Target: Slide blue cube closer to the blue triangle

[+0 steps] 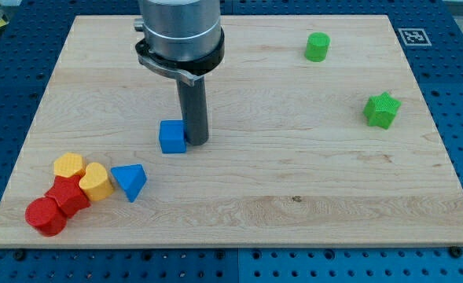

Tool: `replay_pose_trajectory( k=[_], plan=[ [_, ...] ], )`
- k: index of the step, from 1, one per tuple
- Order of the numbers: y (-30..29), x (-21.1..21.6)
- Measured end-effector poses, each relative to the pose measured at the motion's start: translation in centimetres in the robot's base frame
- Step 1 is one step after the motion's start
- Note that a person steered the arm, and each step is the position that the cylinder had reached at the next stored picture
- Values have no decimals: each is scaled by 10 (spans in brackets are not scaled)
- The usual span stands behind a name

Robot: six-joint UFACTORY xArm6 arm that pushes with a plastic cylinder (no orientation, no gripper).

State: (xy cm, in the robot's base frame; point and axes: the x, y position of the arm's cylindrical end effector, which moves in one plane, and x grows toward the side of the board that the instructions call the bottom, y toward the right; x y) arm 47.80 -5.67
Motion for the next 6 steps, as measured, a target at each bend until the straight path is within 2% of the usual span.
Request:
replay_pose_trajectory(
  k=[2,4,6],
  plan=[
    [-8,-38],
    [-24,3],
    [-16,11]
  ],
)
